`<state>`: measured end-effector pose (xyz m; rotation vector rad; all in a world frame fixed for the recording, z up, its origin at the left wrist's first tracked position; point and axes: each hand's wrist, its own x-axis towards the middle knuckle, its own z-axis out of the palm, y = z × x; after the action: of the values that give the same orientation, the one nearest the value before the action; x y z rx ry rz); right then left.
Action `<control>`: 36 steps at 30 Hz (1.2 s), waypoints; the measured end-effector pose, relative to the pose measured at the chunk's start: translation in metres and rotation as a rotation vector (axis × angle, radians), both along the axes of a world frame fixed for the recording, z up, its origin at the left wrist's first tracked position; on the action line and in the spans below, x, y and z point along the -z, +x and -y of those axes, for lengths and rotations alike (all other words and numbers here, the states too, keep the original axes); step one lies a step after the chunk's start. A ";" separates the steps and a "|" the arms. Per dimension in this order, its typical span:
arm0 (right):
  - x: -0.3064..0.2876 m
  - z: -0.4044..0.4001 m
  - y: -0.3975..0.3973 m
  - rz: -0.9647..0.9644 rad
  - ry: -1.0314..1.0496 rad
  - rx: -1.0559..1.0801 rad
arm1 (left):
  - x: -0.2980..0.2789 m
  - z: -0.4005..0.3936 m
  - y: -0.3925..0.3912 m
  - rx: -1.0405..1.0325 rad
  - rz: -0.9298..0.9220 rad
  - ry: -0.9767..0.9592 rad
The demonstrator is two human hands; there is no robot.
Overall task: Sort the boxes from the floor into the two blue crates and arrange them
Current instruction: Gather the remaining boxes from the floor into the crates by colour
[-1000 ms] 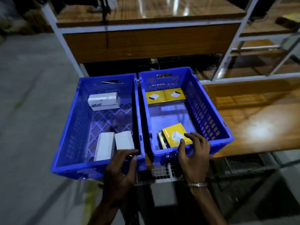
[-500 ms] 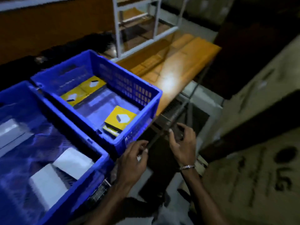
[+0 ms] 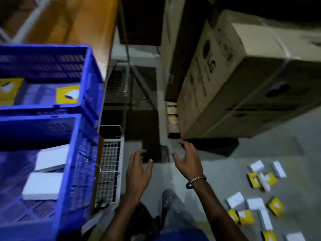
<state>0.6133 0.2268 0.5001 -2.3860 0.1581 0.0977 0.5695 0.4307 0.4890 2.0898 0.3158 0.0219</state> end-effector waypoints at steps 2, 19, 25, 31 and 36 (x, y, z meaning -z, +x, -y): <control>0.005 0.024 -0.037 -0.013 0.013 0.093 | 0.008 0.021 -0.024 0.079 -0.036 -0.002; 0.048 0.233 -0.423 -0.069 0.164 0.578 | 0.055 0.244 -0.287 0.626 -0.112 0.021; 0.041 0.305 -0.573 -0.040 0.214 0.745 | 0.044 0.337 -0.416 0.752 -0.189 -0.021; 0.048 0.374 -0.659 0.007 0.243 0.993 | 0.048 0.427 -0.473 0.961 -0.237 0.020; 0.073 0.422 -0.689 -0.034 0.262 1.088 | 0.074 0.491 -0.478 1.067 -0.286 0.075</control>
<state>-0.0761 -0.1956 0.4274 -1.7572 1.3198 -0.3325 0.0916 -0.0607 0.4152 2.0917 -0.6633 -0.9051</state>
